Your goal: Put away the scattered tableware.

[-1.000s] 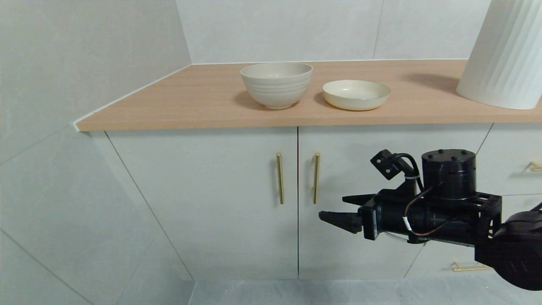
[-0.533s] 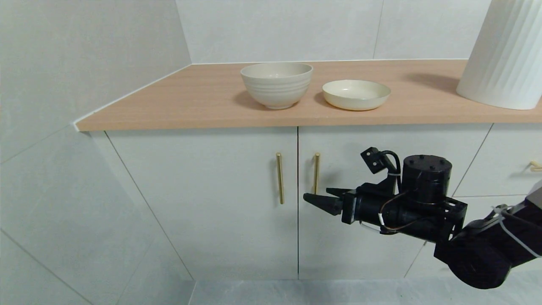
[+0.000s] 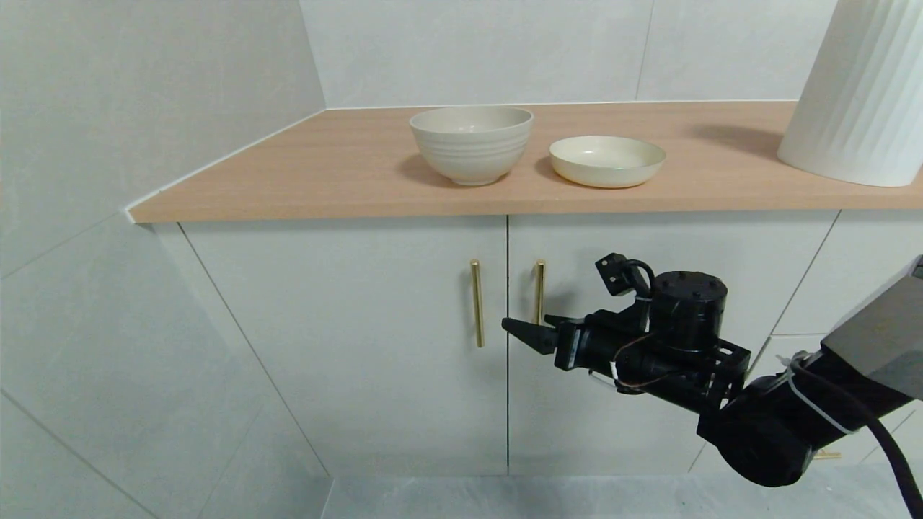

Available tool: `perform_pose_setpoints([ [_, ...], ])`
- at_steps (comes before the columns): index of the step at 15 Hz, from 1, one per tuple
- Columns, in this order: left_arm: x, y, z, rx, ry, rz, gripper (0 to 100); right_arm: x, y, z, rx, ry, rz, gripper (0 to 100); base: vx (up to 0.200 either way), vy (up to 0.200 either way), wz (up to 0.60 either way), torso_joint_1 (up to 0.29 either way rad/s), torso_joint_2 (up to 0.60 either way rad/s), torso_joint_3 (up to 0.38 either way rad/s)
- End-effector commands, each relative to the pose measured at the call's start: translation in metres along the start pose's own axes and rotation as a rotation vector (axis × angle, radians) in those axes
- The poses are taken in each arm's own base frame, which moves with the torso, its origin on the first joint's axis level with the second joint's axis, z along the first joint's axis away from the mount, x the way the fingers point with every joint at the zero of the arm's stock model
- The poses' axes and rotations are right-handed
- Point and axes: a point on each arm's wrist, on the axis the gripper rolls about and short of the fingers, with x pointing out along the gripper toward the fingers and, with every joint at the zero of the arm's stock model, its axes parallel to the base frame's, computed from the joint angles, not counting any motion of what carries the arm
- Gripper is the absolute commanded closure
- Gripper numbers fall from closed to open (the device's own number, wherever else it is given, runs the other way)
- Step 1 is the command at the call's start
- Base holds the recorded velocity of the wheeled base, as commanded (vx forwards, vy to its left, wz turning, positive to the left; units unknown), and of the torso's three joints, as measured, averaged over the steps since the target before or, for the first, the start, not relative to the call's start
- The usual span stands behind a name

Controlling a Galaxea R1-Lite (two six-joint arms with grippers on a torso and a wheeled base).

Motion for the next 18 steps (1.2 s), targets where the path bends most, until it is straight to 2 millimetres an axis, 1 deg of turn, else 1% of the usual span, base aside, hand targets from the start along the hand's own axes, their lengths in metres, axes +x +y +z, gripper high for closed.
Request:
perform_pose_setpoints([
  [1,0.000,0.000,0.000,0.000,0.000,0.001,0,0.003,0.004,-0.003,0.019,0.006,0.012,0,0.000,0.000,0.00,0.000,0.00,0.000],
  [3,0.000,0.000,0.000,0.000,0.000,0.001,0,0.004,0.004,-0.001,0.022,-0.016,0.021,0,0.000,0.000,0.00,0.000,0.00,0.000],
  [8,0.000,0.000,0.000,0.000,0.000,0.001,0,0.007,0.007,-0.004,0.017,-0.034,0.038,0,0.000,0.000,0.00,0.000,0.00,0.000],
  [10,0.000,0.000,0.000,0.000,0.000,-0.001,0,0.008,0.014,-0.007,0.022,-0.024,0.059,0,0.000,0.000,0.00,0.000,0.00,0.000],
  [13,0.000,0.000,0.000,0.000,0.000,-0.001,0,0.007,0.020,-0.009,0.053,-0.017,0.074,0,0.000,0.000,0.00,0.000,0.00,0.000],
  [17,0.000,0.000,0.000,0.000,0.000,0.001,0,-0.002,0.025,-0.003,0.077,-0.023,0.090,0,0.000,0.000,0.00,0.000,0.00,0.000],
  [18,0.000,0.000,0.000,0.000,0.000,-0.001,0,-0.010,0.029,0.000,0.087,-0.014,0.115,0,0.000,0.000,0.00,0.000,0.00,0.000],
])
